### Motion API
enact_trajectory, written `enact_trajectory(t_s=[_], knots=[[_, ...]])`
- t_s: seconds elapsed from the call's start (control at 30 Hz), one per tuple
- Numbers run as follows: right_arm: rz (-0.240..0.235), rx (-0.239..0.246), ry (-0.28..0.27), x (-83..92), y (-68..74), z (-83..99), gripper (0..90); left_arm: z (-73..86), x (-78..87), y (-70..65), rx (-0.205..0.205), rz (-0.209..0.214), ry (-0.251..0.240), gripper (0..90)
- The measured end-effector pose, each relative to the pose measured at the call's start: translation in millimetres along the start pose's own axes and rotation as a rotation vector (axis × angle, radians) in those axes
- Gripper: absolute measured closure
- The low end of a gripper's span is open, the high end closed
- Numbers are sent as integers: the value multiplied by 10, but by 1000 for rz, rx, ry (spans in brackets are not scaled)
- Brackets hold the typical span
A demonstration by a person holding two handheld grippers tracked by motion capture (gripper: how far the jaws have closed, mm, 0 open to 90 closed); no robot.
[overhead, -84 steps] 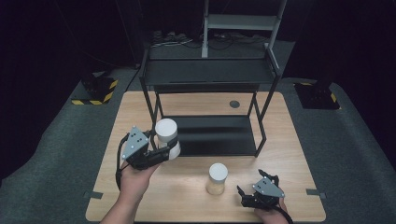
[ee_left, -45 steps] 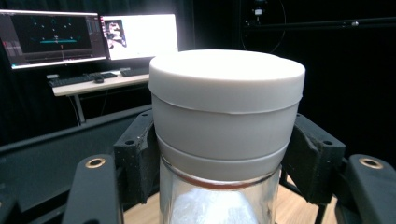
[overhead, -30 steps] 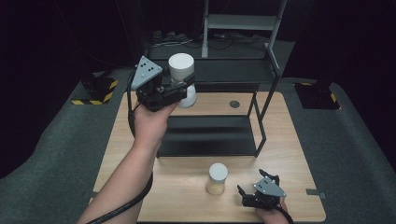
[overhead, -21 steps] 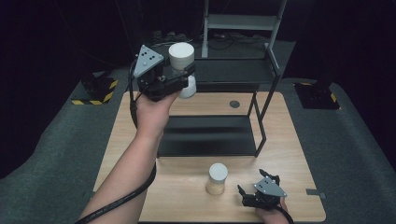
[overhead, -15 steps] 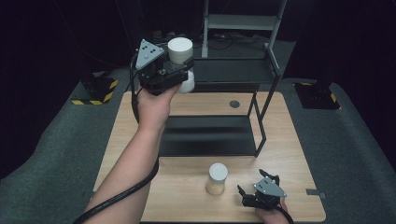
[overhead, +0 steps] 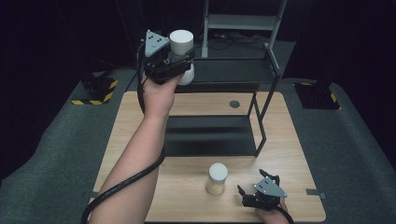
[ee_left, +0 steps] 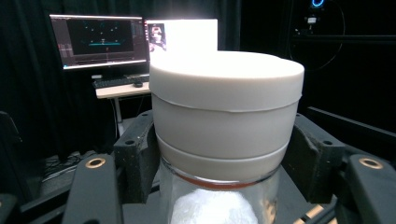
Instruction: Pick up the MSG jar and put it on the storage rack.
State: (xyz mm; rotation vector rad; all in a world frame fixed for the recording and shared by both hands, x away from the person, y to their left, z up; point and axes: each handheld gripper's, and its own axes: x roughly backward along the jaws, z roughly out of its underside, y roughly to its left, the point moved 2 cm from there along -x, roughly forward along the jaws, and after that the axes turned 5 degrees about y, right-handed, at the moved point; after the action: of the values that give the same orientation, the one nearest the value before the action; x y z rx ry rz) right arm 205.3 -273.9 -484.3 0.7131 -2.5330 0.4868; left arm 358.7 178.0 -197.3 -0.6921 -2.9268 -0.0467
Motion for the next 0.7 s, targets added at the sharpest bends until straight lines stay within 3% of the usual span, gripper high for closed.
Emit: enact_trajectory(t_s=[0.3, 0.7], knots=[[2, 5, -3, 3, 7, 5, 2, -5, -134, 16, 6, -23, 7, 347], [0, 0, -4, 4, 0, 6, 2, 32, -182, 23, 8, -27, 11, 347]])
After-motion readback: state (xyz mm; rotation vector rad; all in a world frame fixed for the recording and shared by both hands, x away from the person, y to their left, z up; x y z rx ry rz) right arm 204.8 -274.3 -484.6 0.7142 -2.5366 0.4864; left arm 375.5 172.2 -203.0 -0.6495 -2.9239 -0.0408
